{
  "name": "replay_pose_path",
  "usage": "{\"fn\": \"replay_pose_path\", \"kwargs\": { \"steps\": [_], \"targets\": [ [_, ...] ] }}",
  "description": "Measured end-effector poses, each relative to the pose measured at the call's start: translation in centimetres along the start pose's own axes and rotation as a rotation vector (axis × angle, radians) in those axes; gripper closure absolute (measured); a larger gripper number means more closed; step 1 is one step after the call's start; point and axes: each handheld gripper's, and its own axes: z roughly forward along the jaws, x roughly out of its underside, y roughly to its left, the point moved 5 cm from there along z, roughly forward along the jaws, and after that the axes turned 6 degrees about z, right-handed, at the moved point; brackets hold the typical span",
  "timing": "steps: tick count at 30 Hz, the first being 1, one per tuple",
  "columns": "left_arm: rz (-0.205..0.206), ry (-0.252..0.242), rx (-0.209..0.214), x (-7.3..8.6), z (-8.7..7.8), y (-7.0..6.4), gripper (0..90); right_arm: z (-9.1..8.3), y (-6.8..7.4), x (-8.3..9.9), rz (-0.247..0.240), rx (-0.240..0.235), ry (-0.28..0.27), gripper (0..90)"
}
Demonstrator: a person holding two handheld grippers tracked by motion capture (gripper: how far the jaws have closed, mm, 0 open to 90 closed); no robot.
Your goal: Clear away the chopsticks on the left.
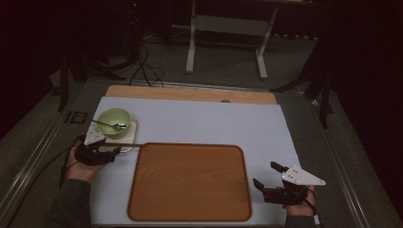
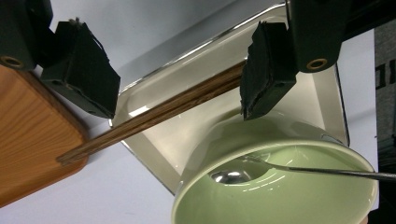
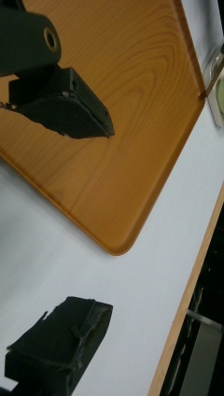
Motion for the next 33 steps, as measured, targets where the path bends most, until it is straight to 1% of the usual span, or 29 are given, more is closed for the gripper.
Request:
{"fn": "replay_pose_path", "kwargs": {
  "steps": [5,10,12,14,16,17,20,23,28,29,33],
  "targets": [
    [0.003,0.023,-0.001,0.3,0.5,0.2,31.5,-0.1,0.0,-0.1,0.0,-0.006,-0.003,12.2],
    [0.006,0.03,-0.002,0.3,0.7,0.2,31.5,-0.2,-0.1,-0.1,0.008,-0.006,-0.009,12.3],
    [0.017,0.039,0.007,0.4,0.9,0.0,31.4,-0.2,-0.1,-0.1,0.007,-0.007,-0.011,12.3],
    [0.028,0.042,0.003,0.4,1.0,0.0,30.8,-0.1,-0.1,-0.1,0.007,-0.008,-0.009,12.2],
    [0.026,0.042,0.005,0.4,1.1,0.0,30.7,-0.1,0.0,-0.1,0.007,-0.008,-0.008,12.3],
    [0.033,0.05,0.006,0.3,1.2,0.0,30.7,-0.1,0.0,-0.1,0.008,-0.009,-0.008,12.3],
    [0.036,0.056,0.007,0.3,1.4,0.0,30.4,-0.2,-0.1,-0.1,0.009,-0.009,-0.008,12.3],
    [0.028,0.056,0.017,0.3,1.5,0.1,29.5,-0.1,0.0,-0.1,0.008,-0.01,-0.008,12.3],
    [0.03,0.059,0.023,0.3,1.4,0.2,30.3,-0.1,0.0,-0.1,0.009,-0.012,-0.007,12.3],
    [0.03,0.063,0.029,0.4,1.4,0.2,30.3,-0.1,0.0,-0.1,0.009,-0.012,-0.007,12.3],
    [0.044,0.076,0.049,0.5,1.5,-0.1,34.4,-0.2,-0.1,-0.1,0.008,-0.011,-0.009,12.3]
  ]
}}
